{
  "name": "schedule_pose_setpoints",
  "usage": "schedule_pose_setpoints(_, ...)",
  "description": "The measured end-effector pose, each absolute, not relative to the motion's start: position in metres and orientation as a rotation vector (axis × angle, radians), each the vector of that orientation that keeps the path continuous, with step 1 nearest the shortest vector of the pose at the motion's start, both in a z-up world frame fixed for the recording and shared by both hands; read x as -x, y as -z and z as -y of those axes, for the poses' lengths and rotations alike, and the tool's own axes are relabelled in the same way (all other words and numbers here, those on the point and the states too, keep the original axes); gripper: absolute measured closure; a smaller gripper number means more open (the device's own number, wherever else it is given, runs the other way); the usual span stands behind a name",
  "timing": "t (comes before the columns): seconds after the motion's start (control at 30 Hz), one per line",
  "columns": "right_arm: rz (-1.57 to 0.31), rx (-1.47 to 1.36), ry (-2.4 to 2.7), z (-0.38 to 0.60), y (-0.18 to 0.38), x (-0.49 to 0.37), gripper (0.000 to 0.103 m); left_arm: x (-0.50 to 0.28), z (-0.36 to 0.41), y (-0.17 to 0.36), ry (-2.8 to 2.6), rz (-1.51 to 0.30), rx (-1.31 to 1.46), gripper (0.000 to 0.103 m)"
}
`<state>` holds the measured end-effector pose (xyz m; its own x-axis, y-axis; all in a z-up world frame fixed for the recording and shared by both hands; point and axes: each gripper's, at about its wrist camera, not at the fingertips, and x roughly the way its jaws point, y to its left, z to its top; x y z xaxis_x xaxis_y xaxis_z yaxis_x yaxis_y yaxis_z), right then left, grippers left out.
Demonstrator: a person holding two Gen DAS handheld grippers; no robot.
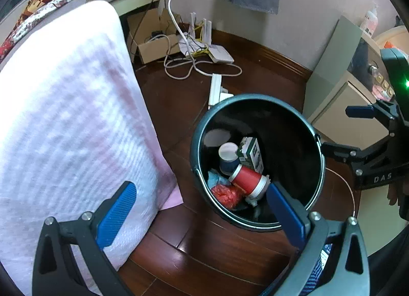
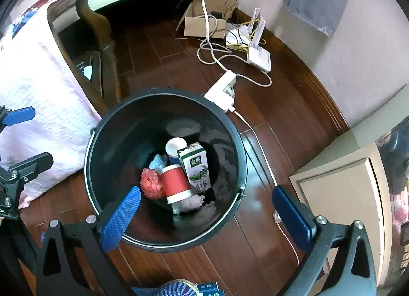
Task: Collect trash
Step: 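Move both empty grippers back toward the trash on the bed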
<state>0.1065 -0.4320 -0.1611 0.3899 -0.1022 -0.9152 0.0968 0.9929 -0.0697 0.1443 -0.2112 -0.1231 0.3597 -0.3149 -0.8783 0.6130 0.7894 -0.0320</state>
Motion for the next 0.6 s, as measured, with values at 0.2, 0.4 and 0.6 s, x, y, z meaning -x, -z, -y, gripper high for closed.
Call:
schedule_pose_setpoints(0.2,-1.127,0.013,0.111,0.422,0.146,-0.106,0.000,-0.142,0.208,0.110,0.602,-1.011,-0.324,0.001)
schedule_pose_setpoints(0.4,-1.093,0.017,0.098,0.412,0.131,-0.105,0.000,-0.139,0.200,0.096,0.582,-0.981,-0.315,0.001)
schedule_pose_setpoints(0.6,-1.051,0.026,0.080,0.400,0.116,-0.105,0.000,-0.137,0.186,0.081,0.561,-0.957,-0.303,0.001)
